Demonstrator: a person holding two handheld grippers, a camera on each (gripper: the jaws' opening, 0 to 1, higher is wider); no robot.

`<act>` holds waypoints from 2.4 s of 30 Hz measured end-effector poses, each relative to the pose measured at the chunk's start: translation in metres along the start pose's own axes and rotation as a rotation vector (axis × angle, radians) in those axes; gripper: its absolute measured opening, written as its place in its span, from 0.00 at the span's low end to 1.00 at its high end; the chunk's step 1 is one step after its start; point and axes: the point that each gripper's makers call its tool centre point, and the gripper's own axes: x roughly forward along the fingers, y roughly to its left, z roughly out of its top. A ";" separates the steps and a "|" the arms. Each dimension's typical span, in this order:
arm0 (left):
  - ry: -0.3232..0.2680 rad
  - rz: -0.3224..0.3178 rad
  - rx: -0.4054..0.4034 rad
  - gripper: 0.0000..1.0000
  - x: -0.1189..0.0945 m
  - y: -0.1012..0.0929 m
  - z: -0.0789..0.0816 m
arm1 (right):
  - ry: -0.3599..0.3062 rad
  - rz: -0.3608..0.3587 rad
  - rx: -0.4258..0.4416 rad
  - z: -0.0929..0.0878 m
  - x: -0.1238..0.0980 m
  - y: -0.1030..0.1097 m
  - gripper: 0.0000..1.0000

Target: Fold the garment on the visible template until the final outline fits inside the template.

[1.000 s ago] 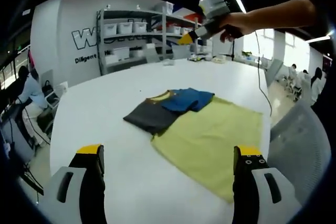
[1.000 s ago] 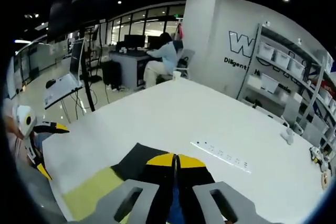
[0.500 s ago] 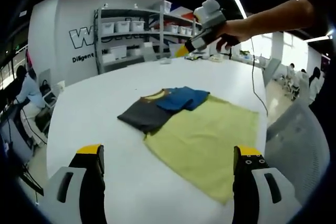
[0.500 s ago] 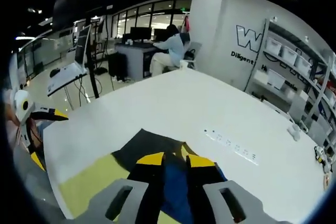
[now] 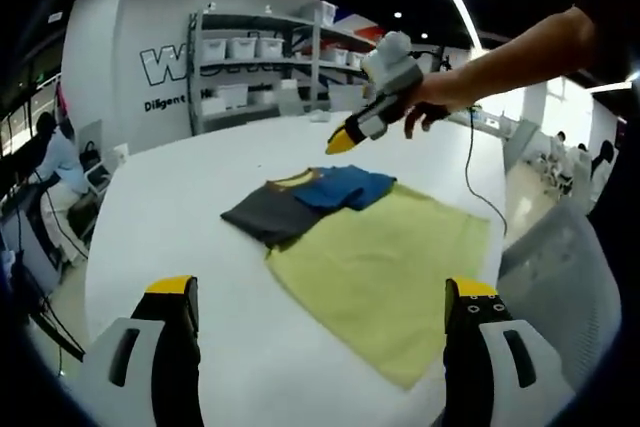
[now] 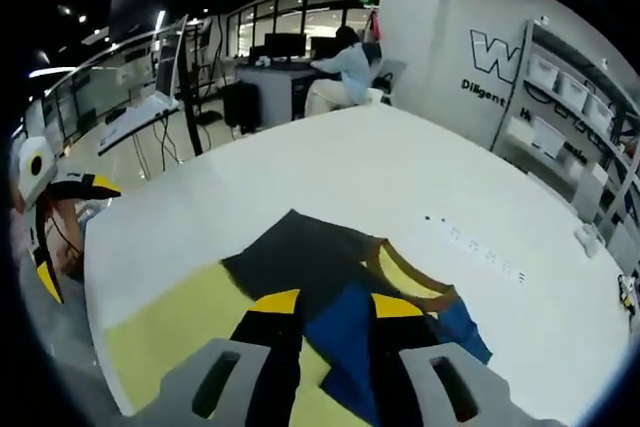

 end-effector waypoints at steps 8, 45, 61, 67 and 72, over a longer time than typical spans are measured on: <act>-0.004 0.021 -0.036 0.99 -0.003 -0.005 -0.005 | 0.073 0.044 -0.066 -0.029 0.023 0.013 0.23; -0.020 0.081 -0.117 0.96 -0.014 0.001 -0.012 | -0.015 -0.007 0.084 0.006 0.039 -0.008 0.00; -0.094 0.078 -0.106 0.96 -0.019 0.001 0.017 | -0.196 0.048 0.370 0.101 -0.007 0.007 0.00; -0.098 0.096 -0.103 0.96 -0.030 0.006 0.018 | -0.159 0.068 0.388 0.092 0.005 0.027 0.00; -0.100 0.105 -0.110 0.95 -0.036 0.007 0.019 | -0.138 0.077 0.400 0.084 0.017 0.038 0.00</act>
